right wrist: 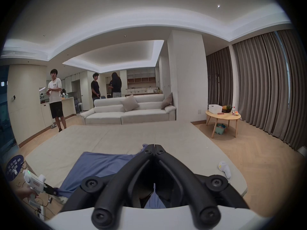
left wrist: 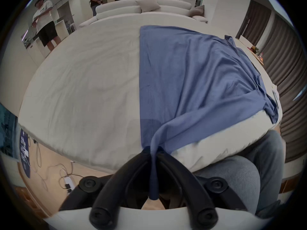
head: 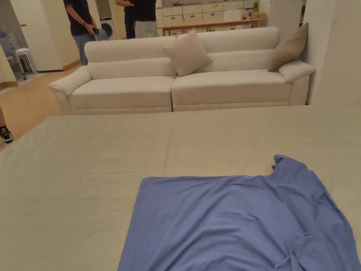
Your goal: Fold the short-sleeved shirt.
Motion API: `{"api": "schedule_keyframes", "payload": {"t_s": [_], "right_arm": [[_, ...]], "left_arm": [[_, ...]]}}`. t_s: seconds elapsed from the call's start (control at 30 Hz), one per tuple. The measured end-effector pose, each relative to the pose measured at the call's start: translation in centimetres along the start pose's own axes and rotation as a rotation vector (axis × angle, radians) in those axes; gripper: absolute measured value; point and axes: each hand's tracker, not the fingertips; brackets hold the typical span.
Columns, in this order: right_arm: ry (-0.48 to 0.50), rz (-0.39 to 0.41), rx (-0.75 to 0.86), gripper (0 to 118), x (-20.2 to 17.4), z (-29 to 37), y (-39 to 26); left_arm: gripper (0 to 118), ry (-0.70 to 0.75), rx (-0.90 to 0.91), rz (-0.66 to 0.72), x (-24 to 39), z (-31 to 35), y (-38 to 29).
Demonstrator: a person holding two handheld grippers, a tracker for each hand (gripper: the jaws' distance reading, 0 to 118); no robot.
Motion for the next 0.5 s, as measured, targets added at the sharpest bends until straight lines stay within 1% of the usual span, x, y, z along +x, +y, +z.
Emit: {"api": "schedule_keyframes", "payload": {"t_s": [0.03,0.07,0.13,0.17,0.2,0.23,0.27,0.3,0.33,0.37,0.4,0.43,0.47,0.5], "right_arm": [[-0.01,-0.001,-0.014,0,-0.1,-0.2,-0.6],[-0.008,-0.003,-0.031,0,0.1,-0.5,-1.2],[0.007,-0.044,-0.093,0,0.5,-1.2,-2.6],[0.026,-0.069,-0.107,3,0.7,-1.4,-3.4],[0.065,-0.103,-0.11,33,1.2,-1.9,-4.4],[0.11,-0.116,-0.126,33,1.7,-2.5,-5.3],[0.138,-0.123,-0.174,49,2.2,-3.4,-6.3],[0.155,-0.132,-0.246,90,3.0,-4.5,-7.8],[0.155,-0.121,-0.387,117,3.1,-5.8,-9.4],[0.177,-0.125,-0.274,113,3.3,-6.5,-10.9],[0.197,-0.085,-0.381,114,3.3,-7.7,-12.8],[0.198,-0.056,-0.465,114,4.3,-8.0,-14.5],[0.199,-0.032,-0.506,114,4.5,-8.7,-16.2],[0.222,-0.014,-0.536,113,4.7,-9.4,-18.3]], "left_arm": [[0,-0.032,0.062,0.07,-0.5,0.3,-0.1],[0,-0.038,0.072,0.117,-0.8,0.2,0.0],[0,-0.067,0.096,0.169,-0.9,1.2,0.3],[0,-0.087,0.114,0.172,-1.0,1.6,0.4],[0,-0.087,0.134,0.172,-1.0,2.1,0.6],[0,-0.083,0.14,0.174,-1.1,2.8,1.1],[0,-0.075,0.185,0.168,-0.9,3.6,1.3],[0,-0.108,0.211,0.161,-0.7,4.5,1.5],[0,-0.123,0.23,0.15,-0.5,5.2,1.8],[0,-0.109,0.259,0.141,0.4,6.2,1.9],[0,-0.088,0.292,0.131,0.8,6.9,2.1],[0,-0.092,0.305,0.135,1.0,7.5,2.3],[0,-0.108,0.319,0.145,1.0,7.9,2.5],[0,-0.117,0.348,0.174,0.5,7.8,2.9]]}}
